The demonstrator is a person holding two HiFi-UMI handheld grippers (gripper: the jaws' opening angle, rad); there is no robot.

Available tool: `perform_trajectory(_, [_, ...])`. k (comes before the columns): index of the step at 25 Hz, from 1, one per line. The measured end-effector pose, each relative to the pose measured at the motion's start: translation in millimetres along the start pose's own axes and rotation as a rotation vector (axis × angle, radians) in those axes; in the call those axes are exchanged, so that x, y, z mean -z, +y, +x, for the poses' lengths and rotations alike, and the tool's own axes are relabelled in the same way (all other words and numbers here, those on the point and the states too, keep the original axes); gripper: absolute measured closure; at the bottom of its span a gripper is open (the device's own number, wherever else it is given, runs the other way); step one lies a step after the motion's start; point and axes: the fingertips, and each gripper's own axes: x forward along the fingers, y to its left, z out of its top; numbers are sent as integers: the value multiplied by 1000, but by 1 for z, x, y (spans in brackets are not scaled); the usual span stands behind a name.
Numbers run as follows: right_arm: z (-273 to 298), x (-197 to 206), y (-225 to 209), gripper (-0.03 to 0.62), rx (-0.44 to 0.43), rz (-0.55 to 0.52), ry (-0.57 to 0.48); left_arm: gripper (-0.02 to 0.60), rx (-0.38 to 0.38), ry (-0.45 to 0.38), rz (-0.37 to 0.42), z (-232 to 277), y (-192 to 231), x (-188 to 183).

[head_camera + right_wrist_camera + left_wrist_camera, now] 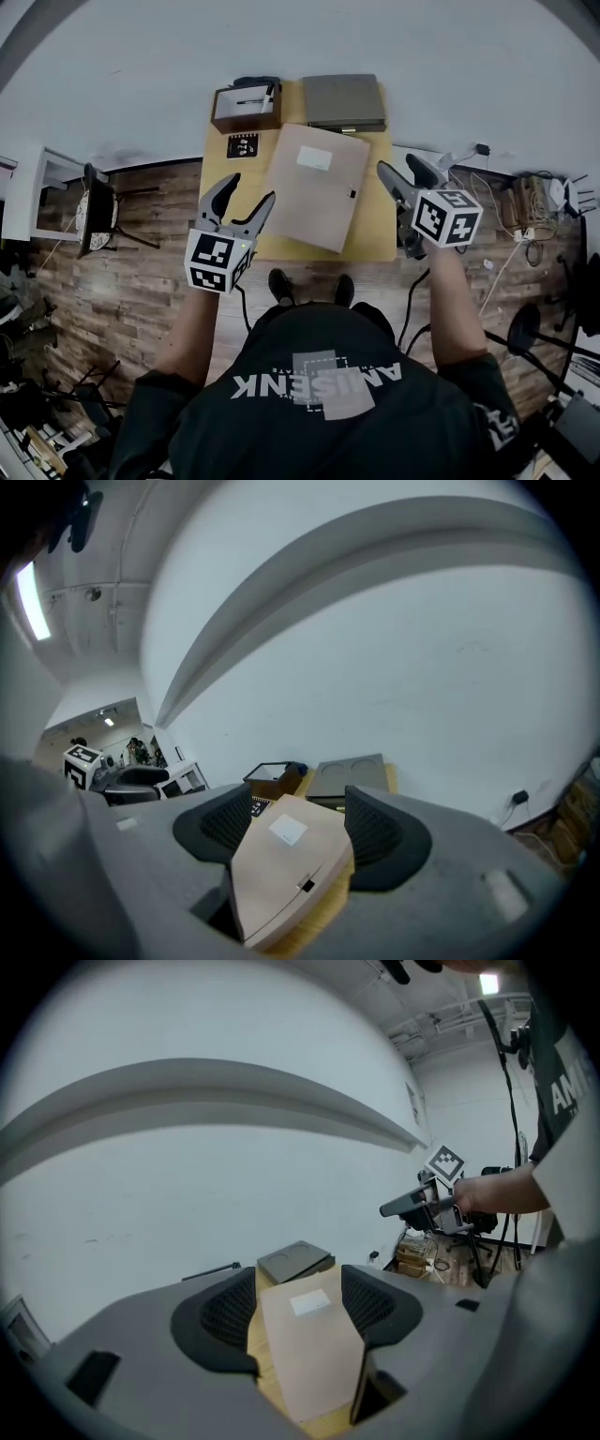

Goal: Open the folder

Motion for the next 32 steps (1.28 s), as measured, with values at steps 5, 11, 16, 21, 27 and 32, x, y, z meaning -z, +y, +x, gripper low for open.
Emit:
perform_trajectory(5, [24, 43, -16, 301, -3, 137, 73, 310, 50, 94, 16, 8, -13, 40])
perform_trajectory(11, [46, 101, -36, 301, 22, 211, 197, 310, 100, 166, 22, 23, -22, 82])
perform_trajectory(16, [60, 144, -44, 301, 43, 280, 283, 310, 136, 222, 73, 32, -33, 112])
perform_trajectory(21, [74, 171, -49, 301, 28, 348, 322, 310, 171, 297, 164, 38, -46, 139])
perform_trajectory(27, [84, 198, -57, 301, 22, 375, 404, 310, 180, 343, 141, 46, -53, 157])
perform_trajectory(32, [92, 206, -60, 301, -3, 435, 402, 308, 191, 387, 113, 50, -55, 175])
